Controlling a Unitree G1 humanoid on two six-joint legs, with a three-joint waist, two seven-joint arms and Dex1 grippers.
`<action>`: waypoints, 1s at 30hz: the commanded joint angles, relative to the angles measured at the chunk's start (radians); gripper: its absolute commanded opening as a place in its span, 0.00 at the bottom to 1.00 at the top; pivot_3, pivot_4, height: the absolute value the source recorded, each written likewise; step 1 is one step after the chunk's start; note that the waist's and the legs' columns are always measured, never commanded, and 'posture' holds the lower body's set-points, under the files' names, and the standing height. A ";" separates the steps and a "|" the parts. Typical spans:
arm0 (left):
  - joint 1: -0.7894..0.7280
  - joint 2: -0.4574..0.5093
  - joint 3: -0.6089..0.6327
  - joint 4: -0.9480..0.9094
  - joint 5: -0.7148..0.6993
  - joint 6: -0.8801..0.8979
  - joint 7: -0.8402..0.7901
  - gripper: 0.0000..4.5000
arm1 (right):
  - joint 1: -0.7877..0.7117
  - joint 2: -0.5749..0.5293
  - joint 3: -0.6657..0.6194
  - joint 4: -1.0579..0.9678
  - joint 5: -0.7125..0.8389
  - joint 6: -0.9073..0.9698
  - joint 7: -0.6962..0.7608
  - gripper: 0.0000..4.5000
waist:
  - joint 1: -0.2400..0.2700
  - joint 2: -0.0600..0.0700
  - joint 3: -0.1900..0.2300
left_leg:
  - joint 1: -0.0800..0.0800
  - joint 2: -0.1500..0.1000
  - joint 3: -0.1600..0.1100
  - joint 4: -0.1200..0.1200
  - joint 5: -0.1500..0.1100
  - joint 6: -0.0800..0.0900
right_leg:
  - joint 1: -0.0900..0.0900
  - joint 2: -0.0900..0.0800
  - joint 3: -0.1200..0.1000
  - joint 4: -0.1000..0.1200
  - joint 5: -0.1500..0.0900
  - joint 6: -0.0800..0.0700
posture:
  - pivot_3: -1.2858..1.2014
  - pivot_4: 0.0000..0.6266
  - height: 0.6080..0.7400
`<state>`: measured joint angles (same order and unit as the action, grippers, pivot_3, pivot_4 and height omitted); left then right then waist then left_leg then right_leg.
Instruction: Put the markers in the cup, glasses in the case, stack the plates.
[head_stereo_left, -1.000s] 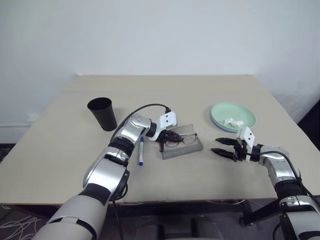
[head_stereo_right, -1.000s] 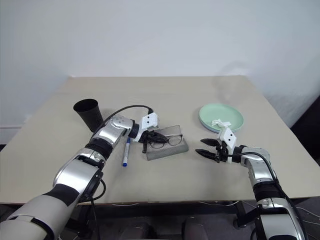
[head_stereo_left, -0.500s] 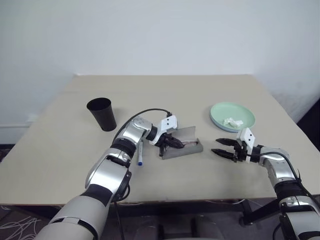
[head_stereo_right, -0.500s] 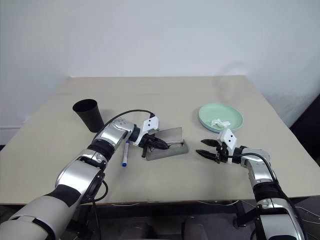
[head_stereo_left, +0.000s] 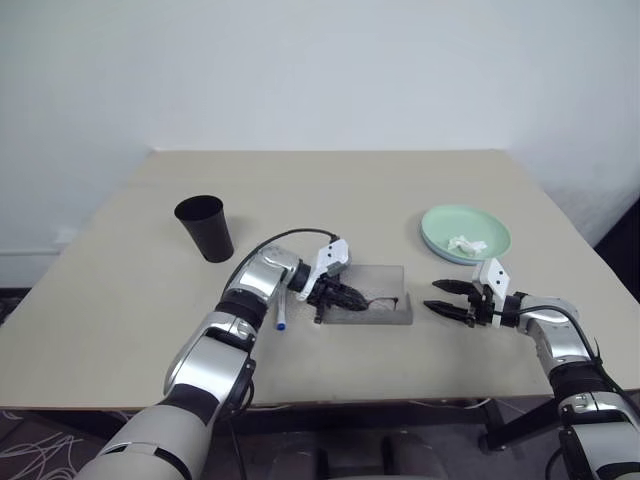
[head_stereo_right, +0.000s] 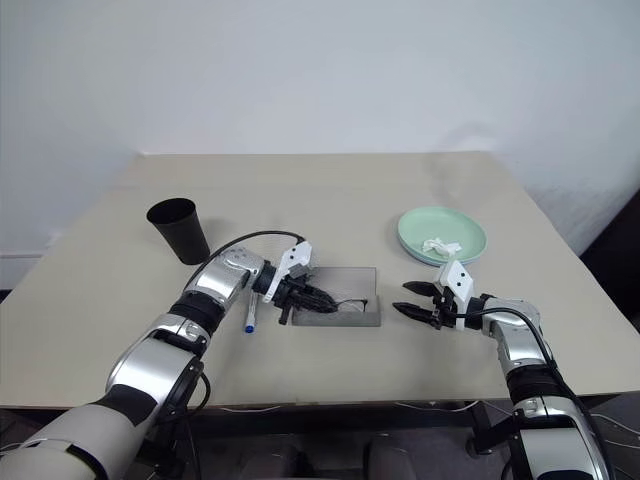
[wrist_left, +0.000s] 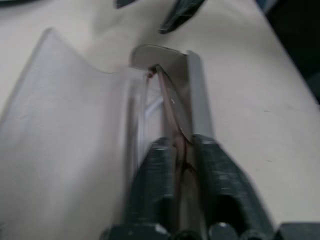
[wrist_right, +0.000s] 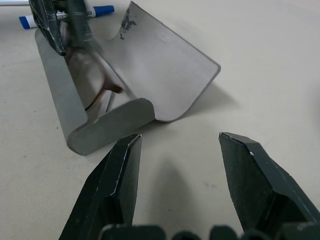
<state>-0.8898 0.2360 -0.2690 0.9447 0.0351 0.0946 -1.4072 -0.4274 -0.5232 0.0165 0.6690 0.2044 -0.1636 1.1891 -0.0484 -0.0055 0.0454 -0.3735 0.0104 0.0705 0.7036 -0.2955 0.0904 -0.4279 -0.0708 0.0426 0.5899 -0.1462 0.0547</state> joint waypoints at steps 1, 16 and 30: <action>-0.020 -0.010 -0.006 0.017 0.016 -0.035 0.027 0.45 | -0.028 -0.001 -0.013 -0.011 0.009 -0.018 0.007 0.59 | 0.001 0.000 0.000 | 0.000 0.000 0.000 0.000 0.000 0.000 | 0.000 0.000 0.000 0.000 0.000 0.000 | 0.52 0.00 0.94; -0.153 -0.032 0.107 0.057 -0.038 -0.164 0.186 0.60 | -0.032 -0.008 -0.016 -0.006 0.007 -0.019 0.011 0.59 | 0.000 0.000 0.000 | -0.001 -0.001 0.000 0.001 0.000 0.000 | -0.001 0.000 0.000 0.000 0.001 0.001 | 0.52 0.00 0.94; -0.207 -0.054 -0.002 0.320 0.217 -0.345 0.634 0.09 | -0.042 0.001 -0.015 0.004 0.005 -0.024 0.005 0.59 | 0.001 0.000 0.000 | -0.002 -0.006 0.000 0.000 0.000 0.000 | -0.001 0.000 0.000 -0.001 0.004 -0.002 | 0.52 0.00 0.94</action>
<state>-1.0681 0.1874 -0.2690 1.2699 0.2415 -0.2503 -0.7894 -0.4489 -0.5228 0.0165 0.6859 0.2012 -0.1715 1.1954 -0.0475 -0.0057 0.0455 -0.3753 0.0041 0.0702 0.7041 -0.2956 0.0904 -0.4286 -0.0707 0.0421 0.5890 -0.1419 0.0529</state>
